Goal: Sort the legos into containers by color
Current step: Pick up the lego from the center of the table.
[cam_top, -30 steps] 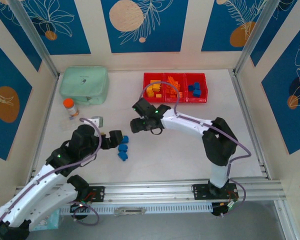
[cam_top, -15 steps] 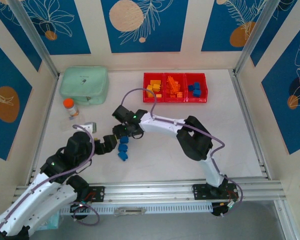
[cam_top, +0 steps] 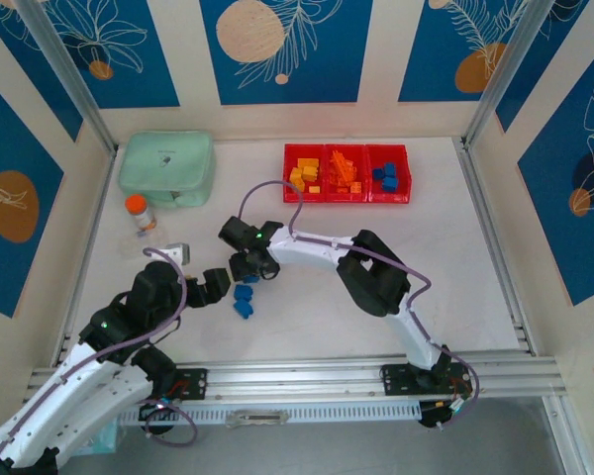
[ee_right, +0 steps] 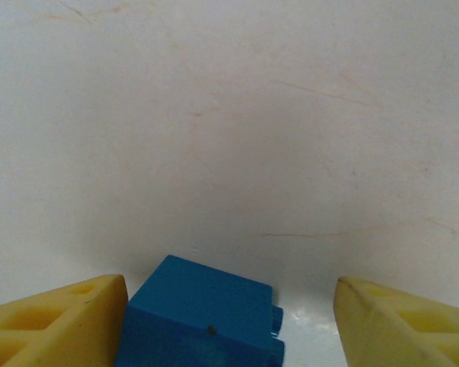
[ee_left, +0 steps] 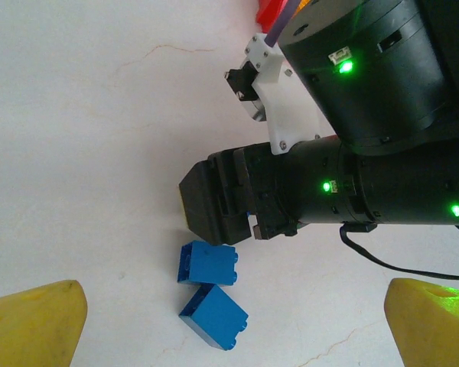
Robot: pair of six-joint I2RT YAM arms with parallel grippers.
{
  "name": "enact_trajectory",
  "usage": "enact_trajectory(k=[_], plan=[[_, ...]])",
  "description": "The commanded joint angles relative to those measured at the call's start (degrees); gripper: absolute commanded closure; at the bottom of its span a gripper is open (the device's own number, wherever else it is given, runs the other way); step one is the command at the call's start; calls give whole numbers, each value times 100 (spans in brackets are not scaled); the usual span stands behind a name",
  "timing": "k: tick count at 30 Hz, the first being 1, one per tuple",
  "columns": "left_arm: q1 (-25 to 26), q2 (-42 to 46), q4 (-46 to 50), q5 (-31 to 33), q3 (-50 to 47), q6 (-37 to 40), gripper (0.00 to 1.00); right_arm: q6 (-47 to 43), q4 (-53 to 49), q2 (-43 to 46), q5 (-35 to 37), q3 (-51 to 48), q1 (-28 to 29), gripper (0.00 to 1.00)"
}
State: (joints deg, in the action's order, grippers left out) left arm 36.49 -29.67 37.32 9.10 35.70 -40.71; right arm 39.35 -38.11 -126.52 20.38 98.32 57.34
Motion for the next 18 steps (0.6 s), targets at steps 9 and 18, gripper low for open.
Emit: enact_trajectory(k=[9, 18], plan=[[-48, -80, -169, -67, -6, -157, 1, -78, -241, 118, 206, -13, 93, 50], [-41, -163, -198, -67, 58, -200, 1, -327, -47, 591, 260, -309, 41, 65]])
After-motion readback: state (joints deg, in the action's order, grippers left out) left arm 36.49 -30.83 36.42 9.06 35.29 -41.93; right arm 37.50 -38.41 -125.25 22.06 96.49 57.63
